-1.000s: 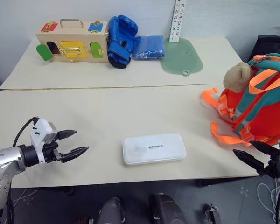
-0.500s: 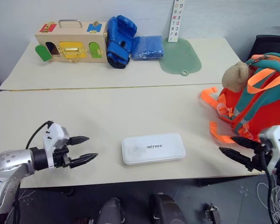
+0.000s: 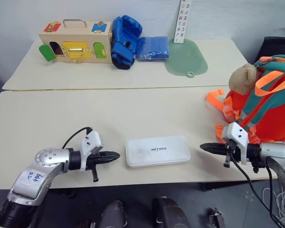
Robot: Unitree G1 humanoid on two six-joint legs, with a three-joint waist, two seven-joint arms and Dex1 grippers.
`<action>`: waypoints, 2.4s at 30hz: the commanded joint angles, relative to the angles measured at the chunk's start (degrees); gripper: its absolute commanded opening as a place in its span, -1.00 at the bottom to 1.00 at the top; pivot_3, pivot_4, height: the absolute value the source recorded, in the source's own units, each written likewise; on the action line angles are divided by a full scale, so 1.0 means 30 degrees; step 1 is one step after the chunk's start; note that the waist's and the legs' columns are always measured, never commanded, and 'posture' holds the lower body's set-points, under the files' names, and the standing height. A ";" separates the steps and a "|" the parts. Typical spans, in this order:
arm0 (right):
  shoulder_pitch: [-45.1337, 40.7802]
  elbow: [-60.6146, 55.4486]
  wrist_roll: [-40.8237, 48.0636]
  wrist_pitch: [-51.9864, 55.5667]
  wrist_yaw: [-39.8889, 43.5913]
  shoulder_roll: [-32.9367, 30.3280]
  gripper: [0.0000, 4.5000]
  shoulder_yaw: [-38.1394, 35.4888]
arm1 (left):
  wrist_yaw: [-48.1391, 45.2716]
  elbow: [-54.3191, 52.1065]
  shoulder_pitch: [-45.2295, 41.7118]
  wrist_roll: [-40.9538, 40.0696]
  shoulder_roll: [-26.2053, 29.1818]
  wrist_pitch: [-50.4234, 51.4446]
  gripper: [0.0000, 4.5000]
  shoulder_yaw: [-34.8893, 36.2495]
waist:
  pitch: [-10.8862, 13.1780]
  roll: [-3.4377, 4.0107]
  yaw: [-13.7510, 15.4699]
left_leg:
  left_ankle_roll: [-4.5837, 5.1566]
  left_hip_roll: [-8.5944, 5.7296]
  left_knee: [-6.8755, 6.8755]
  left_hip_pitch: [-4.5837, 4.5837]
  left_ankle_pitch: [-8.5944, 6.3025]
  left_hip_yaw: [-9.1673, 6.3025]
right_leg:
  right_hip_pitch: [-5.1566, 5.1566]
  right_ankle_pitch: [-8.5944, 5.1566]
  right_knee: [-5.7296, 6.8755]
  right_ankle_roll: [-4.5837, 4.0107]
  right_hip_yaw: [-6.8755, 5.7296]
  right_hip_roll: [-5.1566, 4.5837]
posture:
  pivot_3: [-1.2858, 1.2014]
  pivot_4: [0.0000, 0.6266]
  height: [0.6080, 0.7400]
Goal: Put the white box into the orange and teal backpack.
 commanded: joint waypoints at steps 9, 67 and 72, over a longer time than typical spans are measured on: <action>0.0289 -0.1032 -0.0184 -0.0426 -0.0023 0.0817 -1.00 0.0907 | 0.0515 0.1385 -0.1394 0.0731 -0.1465 -0.0617 -0.98 -0.0744 | -0.0001 0.0000 0.0012 | -0.0005 0.0000 0.0020 0.0000 0.0001 0.0000 | 0.0002 0.0003 0.0023 0.0006 0.0001 -0.0002 | 0.03 -0.52 1.00; -0.2515 0.3356 -0.4376 -0.6311 0.2248 0.1779 -1.00 0.3783 | 0.5365 0.8269 -0.8538 -0.8706 -0.8681 1.8338 -0.38 0.4328 | -0.0002 -0.0011 -0.0028 | -0.0101 0.0008 0.0035 0.0387 -0.0053 -0.0096 | 0.0459 0.0000 -0.0050 0.0006 -0.0097 -0.0003 | 0.03 -0.52 1.00; -0.1044 0.1613 -0.3779 -0.4936 0.0349 0.1761 -1.00 0.1966 | 0.5566 0.7384 -0.8167 -0.9399 -0.8758 1.8476 -0.44 0.5768 | 0.0002 -0.0017 -0.0016 | -0.0111 0.0015 0.0019 0.0368 -0.0056 -0.0090 | 0.0435 -0.0002 -0.0050 0.0003 -0.0086 0.0003 | 0.03 -0.52 1.00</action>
